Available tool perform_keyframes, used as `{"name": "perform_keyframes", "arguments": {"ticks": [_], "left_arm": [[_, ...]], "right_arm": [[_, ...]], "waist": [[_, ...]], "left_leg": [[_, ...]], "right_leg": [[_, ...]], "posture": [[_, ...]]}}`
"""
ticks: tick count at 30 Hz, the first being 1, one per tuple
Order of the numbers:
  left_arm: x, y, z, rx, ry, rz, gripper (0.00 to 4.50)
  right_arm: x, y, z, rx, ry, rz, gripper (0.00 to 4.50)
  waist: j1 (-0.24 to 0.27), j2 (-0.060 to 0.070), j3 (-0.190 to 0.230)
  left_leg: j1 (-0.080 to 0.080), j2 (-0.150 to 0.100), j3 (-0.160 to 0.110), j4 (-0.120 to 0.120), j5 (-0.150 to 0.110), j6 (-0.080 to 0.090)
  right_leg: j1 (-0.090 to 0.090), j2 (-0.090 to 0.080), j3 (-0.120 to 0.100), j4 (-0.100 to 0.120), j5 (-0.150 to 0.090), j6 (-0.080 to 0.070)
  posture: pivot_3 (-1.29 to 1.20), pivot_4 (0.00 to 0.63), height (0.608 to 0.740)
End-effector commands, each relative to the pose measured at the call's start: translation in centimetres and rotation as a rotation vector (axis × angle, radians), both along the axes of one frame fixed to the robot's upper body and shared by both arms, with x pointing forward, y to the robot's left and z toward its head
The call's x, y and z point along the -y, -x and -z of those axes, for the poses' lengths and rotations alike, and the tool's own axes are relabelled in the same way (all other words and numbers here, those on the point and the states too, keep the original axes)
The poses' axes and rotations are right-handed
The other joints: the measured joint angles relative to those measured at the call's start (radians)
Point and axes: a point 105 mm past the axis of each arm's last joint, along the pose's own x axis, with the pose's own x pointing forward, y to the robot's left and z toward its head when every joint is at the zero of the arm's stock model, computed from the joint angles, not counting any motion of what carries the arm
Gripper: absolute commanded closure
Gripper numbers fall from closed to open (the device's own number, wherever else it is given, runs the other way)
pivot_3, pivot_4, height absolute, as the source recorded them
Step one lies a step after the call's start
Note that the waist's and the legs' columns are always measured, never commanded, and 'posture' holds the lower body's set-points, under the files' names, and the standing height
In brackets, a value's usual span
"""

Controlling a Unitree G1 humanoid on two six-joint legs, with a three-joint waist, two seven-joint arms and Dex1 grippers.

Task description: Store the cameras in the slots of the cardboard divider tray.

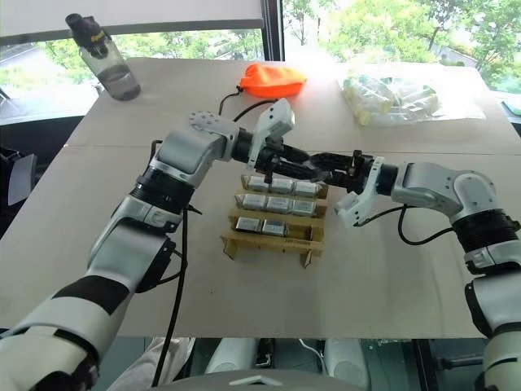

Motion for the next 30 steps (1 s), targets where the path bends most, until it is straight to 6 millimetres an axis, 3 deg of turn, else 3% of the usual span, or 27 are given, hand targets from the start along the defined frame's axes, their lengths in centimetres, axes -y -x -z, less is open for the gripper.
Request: {"name": "perform_keyframes", "arguments": {"ticks": [1,8,9,12,17,22,24,26,30], "left_arm": [[0.4,0.4,-1.3,0.043,0.015,0.04,3.73],[0.3,0.5,-1.0,0.037,0.002,0.052,3.73],[0.3,0.6,-0.8,0.038,-0.006,0.058,3.73],[0.1,0.7,-0.9,0.04,-0.009,0.068,3.73],[0.0,0.8,-2.1,0.072,0.03,0.074,3.73],[-0.4,2.5,-3.1,0.107,0.06,0.143,3.73],[-0.1,3.8,-2.9,0.105,0.067,0.18,3.73],[-0.1,4.3,-2.5,0.101,0.068,0.187,3.73],[-0.6,5.0,-1.3,0.098,0.037,0.187,3.73]], "right_arm": [[-0.1,0.1,-1.9,0.054,-0.016,-0.02,2.5],[-0.1,0.2,-1.7,0.037,-0.026,-0.014,2.5],[0.0,0.2,-1.7,0.032,-0.038,-0.007,1.5],[0.8,-0.1,-2.0,0.004,-0.086,0.04,0.18],[3.3,0.0,-1.9,-0.078,-0.153,0.129,0.17],[8.7,0.6,-1.4,-0.403,-0.484,0.35,0.17],[10.1,2.6,0.7,-0.762,-0.64,0.403,0.17],[10.3,4.8,2.6,-1.054,-0.709,0.415,0.17],[10.2,8.8,4.7,-1.429,-0.72,0.323,0.17]], "waist": [[-0.001,0.0,0.0],[-0.001,0.0,0.0],[-0.001,0.0,0.0],[-0.001,0.0,0.0],[0.003,0.0,0.0],[0.004,0.0,0.0],[0.008,0.0,0.0],[0.021,0.0,0.0],[0.02,0.0,0.001]], "left_leg": [[0.0,0.0,0.0,0.0,0.0,0.0],[0.0,0.0,0.0,0.0,0.0,0.0],[0.0,0.0,0.0,0.0,0.0,0.0],[0.0,0.0,0.0,0.0,0.0,0.0],[0.0,0.0,0.0,0.0,0.0,0.0],[0.0,0.001,-0.001,0.0,0.0,0.0],[0.0,0.001,-0.002,0.0,0.0,0.0],[0.001,0.001,-0.007,0.0,0.0,0.0],[0.002,0.001,-0.009,0.004,0.0,0.001]], "right_leg": [[0.0,0.0,0.0,0.0,0.0,0.0],[0.0,0.0,0.0,0.0,0.0,0.0],[0.0,0.0,0.0,0.0,0.0,0.0],[0.0,0.0,0.0,0.0,0.0,0.0],[0.0,-0.001,0.0,0.0,0.0,0.0],[0.001,-0.001,-0.001,-0.001,0.0,0.0],[0.001,-0.001,-0.001,-0.001,0.0,0.0],[0.004,-0.001,-0.003,-0.002,0.0,0.0],[0.005,0.0,-0.002,0.001,0.0,0.0]], "posture": [[0.0,0.15,0.726],[0.0,0.15,0.726],[0.0,0.15,0.726],[0.0,0.15,0.726],[0.0,0.15,0.726],[0.0,0.15,0.726],[0.0,0.15,0.726],[0.0,0.15,0.726],[0.0,0.15,0.726]]}}
